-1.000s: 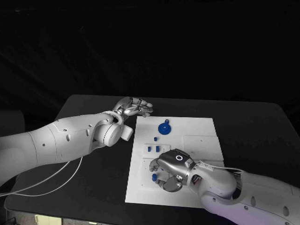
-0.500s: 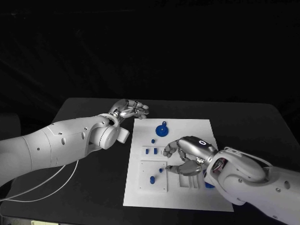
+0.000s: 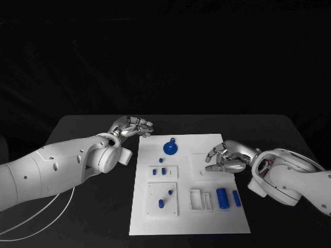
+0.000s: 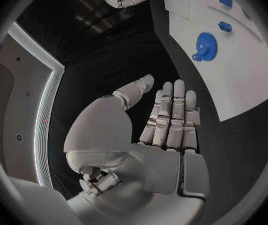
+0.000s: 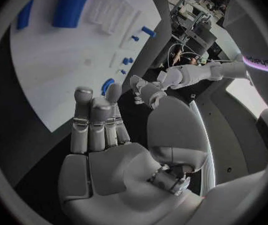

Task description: Assemble the parts on the task board

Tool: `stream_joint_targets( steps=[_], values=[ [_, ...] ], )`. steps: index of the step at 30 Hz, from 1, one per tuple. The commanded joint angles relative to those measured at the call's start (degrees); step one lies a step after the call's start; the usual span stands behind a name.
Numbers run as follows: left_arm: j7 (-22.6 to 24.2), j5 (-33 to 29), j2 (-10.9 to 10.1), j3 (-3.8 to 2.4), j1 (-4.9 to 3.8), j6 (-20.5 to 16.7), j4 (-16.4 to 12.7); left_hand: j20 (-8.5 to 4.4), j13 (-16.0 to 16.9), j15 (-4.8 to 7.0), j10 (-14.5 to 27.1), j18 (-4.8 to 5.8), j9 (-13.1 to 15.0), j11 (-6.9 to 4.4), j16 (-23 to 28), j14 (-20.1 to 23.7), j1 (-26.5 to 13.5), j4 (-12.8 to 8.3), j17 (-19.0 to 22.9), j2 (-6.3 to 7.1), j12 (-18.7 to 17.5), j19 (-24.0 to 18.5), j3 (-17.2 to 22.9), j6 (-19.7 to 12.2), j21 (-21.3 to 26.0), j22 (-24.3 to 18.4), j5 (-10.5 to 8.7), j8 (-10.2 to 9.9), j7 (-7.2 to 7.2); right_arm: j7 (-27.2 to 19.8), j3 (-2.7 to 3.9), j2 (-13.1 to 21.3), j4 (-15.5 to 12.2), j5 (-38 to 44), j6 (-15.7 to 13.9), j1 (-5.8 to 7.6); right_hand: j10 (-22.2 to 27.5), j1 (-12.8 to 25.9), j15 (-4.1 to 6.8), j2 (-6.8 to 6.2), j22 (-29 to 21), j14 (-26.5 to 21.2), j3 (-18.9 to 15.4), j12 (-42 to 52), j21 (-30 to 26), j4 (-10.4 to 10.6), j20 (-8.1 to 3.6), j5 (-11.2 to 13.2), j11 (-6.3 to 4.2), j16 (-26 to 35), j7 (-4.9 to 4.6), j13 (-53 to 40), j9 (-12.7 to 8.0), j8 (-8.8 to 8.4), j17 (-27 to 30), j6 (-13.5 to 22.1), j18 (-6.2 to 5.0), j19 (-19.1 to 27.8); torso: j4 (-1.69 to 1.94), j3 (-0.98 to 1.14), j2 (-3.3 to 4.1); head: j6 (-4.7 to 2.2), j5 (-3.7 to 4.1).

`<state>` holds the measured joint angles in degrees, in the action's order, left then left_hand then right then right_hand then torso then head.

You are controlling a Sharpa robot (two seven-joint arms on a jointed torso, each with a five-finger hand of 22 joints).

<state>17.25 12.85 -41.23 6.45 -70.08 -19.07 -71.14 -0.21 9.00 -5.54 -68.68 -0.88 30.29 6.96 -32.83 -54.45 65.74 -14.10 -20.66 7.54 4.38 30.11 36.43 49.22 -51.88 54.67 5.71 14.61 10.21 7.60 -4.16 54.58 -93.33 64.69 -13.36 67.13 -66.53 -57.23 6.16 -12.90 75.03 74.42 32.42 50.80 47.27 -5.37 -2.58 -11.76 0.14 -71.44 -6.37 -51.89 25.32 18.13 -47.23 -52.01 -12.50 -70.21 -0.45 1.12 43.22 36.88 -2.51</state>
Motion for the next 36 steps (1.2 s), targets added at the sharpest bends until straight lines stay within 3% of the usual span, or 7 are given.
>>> stream_joint_targets(
  steps=[1, 3, 7, 12, 19, 36],
  values=[
    [0.4, -0.3, -0.1, -0.03, 0.01, 0.7, -0.2, 0.22, -0.1, -0.19, 0.3, -1.16, -0.1, 0.18, 0.2, -0.4, -0.6, 0.5, -0.1, 0.06, -0.2, 0.4, 0.0, -0.4, 0.3, 0.1, -0.39, 0.2, -0.18, 9.7, -0.02, 1.0, 0.3, -0.9, 11.0, 0.11, 2.4, 1.3, -0.24, 0.48, 1.2, -0.1, 0.4, 5.1, 0.6, 1.6, -0.09, 2.2, 0.16, -0.9, -0.47, -4.7, 0.4, 0.18, -1.1, -0.4, -2.5, -0.1, 0.15, -0.01, 0.11, -0.17, 1.2],
    [0.4, -0.3, -0.2, -0.02, 0.03, 0.7, -0.3, 0.22, -0.1, -0.19, 0.3, -1.16, -0.1, 0.18, 0.2, -0.4, -0.6, 0.5, -0.1, 0.07, -0.2, 0.4, 0.0, -0.4, 0.3, 0.1, -0.39, 0.2, -0.18, 11.6, -0.03, 1.8, -0.2, -0.8, 12.6, 0.13, 3.1, 1.5, -0.05, 0.06, 1.2, -0.3, 2.3, 8.8, 1.4, 3.4, -0.4, 4.0, 0.02, -1.8, -0.28, -7.8, 1.3, 0.54, -2.2, -0.8, -2.5, -0.3, 0.09, -0.02, 0.13, -0.11, 1.31],
    [0.4, -0.3, -0.4, -0.01, 0.05, 0.8, -0.5, 0.22, -0.1, -0.2, 0.3, -1.16, -0.1, 0.18, 0.2, -0.4, -0.7, 0.5, -0.1, 0.08, -0.2, 0.4, -0.1, -0.4, 0.3, 0.1, -0.4, 0.2, -0.18, 14.7, -0.1, 3.0, -1.3, -1.3, 19.5, 0.14, 2.2, 1.7, 0.28, -0.59, 1.3, -0.1, 5.7, 12.8, 2.9, 6.2, -0.9, 8.4, -0.31, -3.1, 0.05, -10.8, 2.7, 1.07, -4.0, -1.4, -2.5, -1.1, 0.05, -0.03, 0.16, 0.1, 1.88],
    [0.4, -0.4, -0.7, -0.01, 0.1, 0.8, -0.9, 0.23, -0.1, -0.2, 0.3, -1.16, -0.1, 0.18, 0.3, -0.4, -0.7, 0.5, -0.2, 0.09, -0.2, 0.4, -0.1, -0.4, 0.3, 0.1, -0.4, 0.2, -0.18, 16.3, -0.39, 4.1, -3.0, -1.3, 22.3, 0.13, 2.4, 3.6, 0.61, -0.9, 1.3, -0.1, 6.6, 14.1, 4.1, 8.3, -1.29, 7.6, -0.67, -3.8, 0.46, -12.2, 4.3, 2.01, -5.2, -2.4, -2.5, -1.4, 0.08, 0.0, 0.22, 0.45, 2.16],
    [0.4, -0.4, -1.0, 0.0, 0.11, 0.8, -1.4, 0.23, -0.1, -0.2, 0.3, -1.16, -0.1, 0.18, 0.3, -0.4, -0.8, 0.6, -0.2, 0.12, -0.2, 0.4, -0.1, -0.4, 0.3, 0.1, -0.41, 0.2, -0.18, 17.8, -1.01, 5.3, -4.4, 0.0, 23.0, 0.12, 2.1, 5.7, 1.12, -0.82, 1.2, -0.3, 7.9, 14.7, 5.1, 10.6, -1.69, 8.5, -1.2, -4.0, 1.01, -13.0, 6.2, 2.9, -6.1, -3.3, -2.5, -1.3, 0.08, -0.07, 0.21, 0.84, 2.38],
    [0.2, -0.5, -1.3, 0.02, 0.12, 1.0, -1.6, 0.24, -0.1, -0.21, 0.3, -1.16, -0.1, 0.19, 0.5, -0.4, -0.9, 0.7, -0.4, 0.21, -0.2, 0.4, -0.2, -0.4, 0.3, 0.1, -0.43, 0.3, -0.18, 22.0, -1.19, 6.7, -5.5, 2.4, 18.5, 0.12, 1.2, 8.2, 1.56, -2.18, 1.1, -0.3, 10.0, 14.7, 6.2, 13.2, -2.16, 8.9, -1.65, -4.0, 1.46, -13.5, 8.4, 3.31, -7.2, -3.7, -2.5, -1.3, 0.07, -0.03, 0.21, 1.62, 2.41]
  ],
)
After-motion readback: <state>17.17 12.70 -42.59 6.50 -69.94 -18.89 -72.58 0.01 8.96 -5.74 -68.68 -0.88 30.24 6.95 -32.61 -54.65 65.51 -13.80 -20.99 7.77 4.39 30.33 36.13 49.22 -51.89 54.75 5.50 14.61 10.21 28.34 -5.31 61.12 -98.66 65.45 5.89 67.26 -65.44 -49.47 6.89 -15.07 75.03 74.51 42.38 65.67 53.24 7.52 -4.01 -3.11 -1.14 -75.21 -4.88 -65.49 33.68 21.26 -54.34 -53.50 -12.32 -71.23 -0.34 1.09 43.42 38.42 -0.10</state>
